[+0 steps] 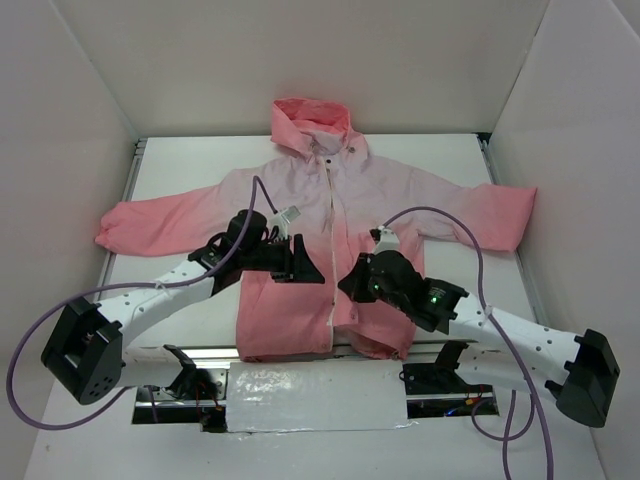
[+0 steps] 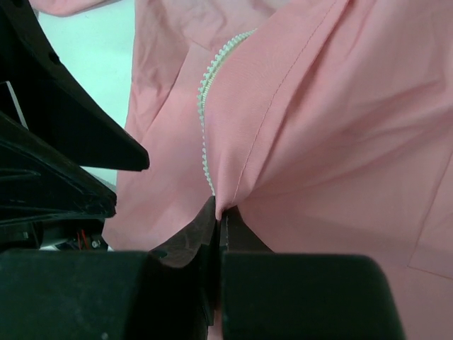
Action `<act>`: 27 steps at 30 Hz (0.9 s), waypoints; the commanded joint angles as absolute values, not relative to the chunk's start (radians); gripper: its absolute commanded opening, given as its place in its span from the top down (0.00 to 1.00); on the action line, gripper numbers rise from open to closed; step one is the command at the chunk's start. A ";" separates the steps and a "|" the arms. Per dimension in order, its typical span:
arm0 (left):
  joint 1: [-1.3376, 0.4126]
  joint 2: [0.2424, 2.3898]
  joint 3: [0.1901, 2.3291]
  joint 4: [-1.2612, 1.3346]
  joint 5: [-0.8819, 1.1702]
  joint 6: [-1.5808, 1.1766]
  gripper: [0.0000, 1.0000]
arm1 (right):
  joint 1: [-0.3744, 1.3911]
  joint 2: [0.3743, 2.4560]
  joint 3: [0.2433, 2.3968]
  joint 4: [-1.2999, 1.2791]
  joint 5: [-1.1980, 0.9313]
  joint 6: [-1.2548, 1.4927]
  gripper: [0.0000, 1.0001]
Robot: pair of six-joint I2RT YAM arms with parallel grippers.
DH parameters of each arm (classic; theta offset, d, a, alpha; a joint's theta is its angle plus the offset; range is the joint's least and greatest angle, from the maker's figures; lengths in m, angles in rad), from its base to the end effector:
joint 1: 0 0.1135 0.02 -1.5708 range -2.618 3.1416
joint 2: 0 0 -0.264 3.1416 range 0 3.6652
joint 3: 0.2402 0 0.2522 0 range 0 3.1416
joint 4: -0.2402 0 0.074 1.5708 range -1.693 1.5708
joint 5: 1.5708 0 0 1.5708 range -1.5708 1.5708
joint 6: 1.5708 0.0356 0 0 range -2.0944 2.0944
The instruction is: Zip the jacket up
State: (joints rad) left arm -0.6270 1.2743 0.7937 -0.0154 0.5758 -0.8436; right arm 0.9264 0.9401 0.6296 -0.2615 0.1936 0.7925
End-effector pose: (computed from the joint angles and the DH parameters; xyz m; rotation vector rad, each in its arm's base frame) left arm 0.2147 -0.1795 0.2565 0.1550 2.3324 -1.4258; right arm 0.1301 0.1618 0.2500 -0.0314 2.2389 0.7822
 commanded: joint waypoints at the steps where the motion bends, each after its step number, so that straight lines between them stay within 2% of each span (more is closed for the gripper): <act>1: -0.652 1.287 0.799 0.069 0.614 -0.857 0.45 | 0.923 0.894 0.623 -0.204 0.208 0.814 1.00; 9: -0.729 1.331 0.755 0.196 0.661 -0.920 0.50 | 0.922 0.796 0.569 -0.109 0.209 0.845 1.00; 10: -0.730 1.336 0.744 0.242 0.675 -0.934 0.50 | 0.922 0.787 0.565 -0.101 0.204 0.844 1.00; 13: -0.730 1.345 0.700 0.340 0.712 -0.991 0.38 | 0.922 0.752 0.540 -0.080 0.189 0.830 1.00; 15: -0.730 1.348 0.695 0.333 0.701 -0.991 0.34 | 0.922 0.723 0.529 -0.075 0.190 0.828 1.00; 19: -0.730 1.336 0.674 0.342 0.703 -0.999 0.33 | 0.920 0.663 0.473 -0.035 0.167 0.828 1.00; 27: -0.738 1.358 0.609 0.624 0.755 -1.143 0.36 | 0.919 0.615 0.443 -0.009 0.135 0.828 1.00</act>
State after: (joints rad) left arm -0.7303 1.3460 0.6113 0.4362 0.7124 -1.0821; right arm 0.9222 0.6407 0.4446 -0.1040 0.1612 0.8322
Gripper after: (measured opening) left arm 0.649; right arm 0.017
